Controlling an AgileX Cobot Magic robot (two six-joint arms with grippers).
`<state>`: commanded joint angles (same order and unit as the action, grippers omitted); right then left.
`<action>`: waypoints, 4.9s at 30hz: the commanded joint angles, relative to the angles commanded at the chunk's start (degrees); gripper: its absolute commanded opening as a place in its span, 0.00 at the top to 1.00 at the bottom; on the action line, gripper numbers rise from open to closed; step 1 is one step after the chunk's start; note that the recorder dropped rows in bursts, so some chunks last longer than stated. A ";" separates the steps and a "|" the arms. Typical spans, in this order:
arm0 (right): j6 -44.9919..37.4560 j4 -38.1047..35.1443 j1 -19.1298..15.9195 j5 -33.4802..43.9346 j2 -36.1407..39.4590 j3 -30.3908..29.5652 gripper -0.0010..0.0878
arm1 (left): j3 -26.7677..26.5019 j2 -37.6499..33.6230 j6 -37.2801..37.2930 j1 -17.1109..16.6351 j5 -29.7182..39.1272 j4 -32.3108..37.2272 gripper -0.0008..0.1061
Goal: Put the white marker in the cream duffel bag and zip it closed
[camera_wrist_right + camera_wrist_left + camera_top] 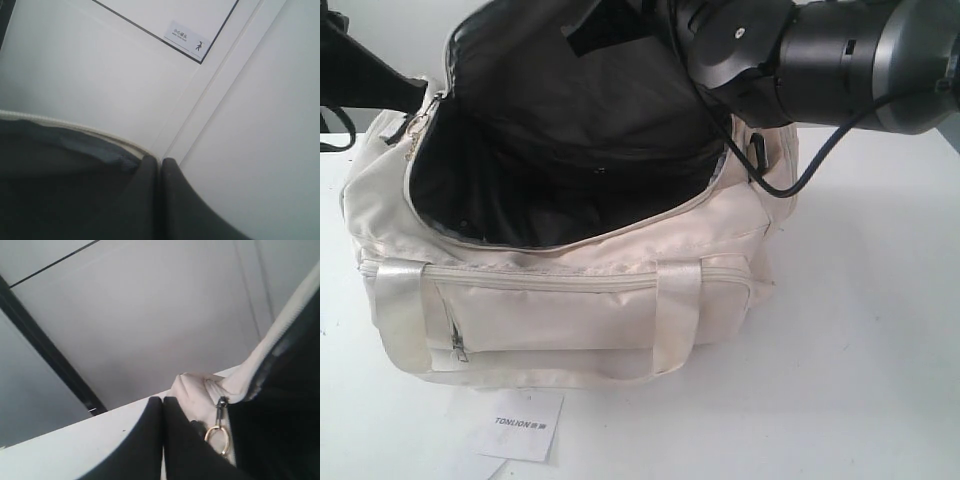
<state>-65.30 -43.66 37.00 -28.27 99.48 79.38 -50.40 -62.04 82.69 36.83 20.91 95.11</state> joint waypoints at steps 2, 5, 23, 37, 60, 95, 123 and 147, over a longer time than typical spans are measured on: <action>0.00 0.00 0.00 0.00 0.00 0.00 0.99 | 0.69 1.55 -0.12 -1.59 -4.89 0.00 0.99; 0.00 0.00 0.00 0.00 0.00 0.00 0.99 | 1.78 3.42 -0.60 -3.98 -15.41 0.14 0.99; 0.00 0.00 0.00 0.00 0.00 0.00 0.99 | 5.71 5.06 -0.23 -16.18 -52.40 4.84 0.99; 0.00 0.00 0.00 0.00 0.00 0.00 0.99 | 5.71 5.40 -20.86 -16.18 26.81 -0.95 0.99; 0.00 0.00 0.00 0.00 0.00 0.00 0.99 | 5.60 5.40 -89.26 -16.18 12.62 -104.35 0.99; 0.00 0.00 0.00 0.00 0.00 0.00 0.99 | -14.19 -10.87 -73.12 -36.83 2.83 -109.81 0.99; 0.00 0.00 0.00 0.57 0.00 0.00 0.99 | -37.55 -35.52 -85.05 -36.83 12.62 -118.11 0.40; -0.36 0.00 0.00 21.51 -2.66 -0.10 0.99 | -42.38 -45.90 -87.62 -36.83 6.86 -119.09 0.78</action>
<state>-65.66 -43.66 37.00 -6.76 96.82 79.28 -92.78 -107.95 -4.93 0.00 27.77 -23.98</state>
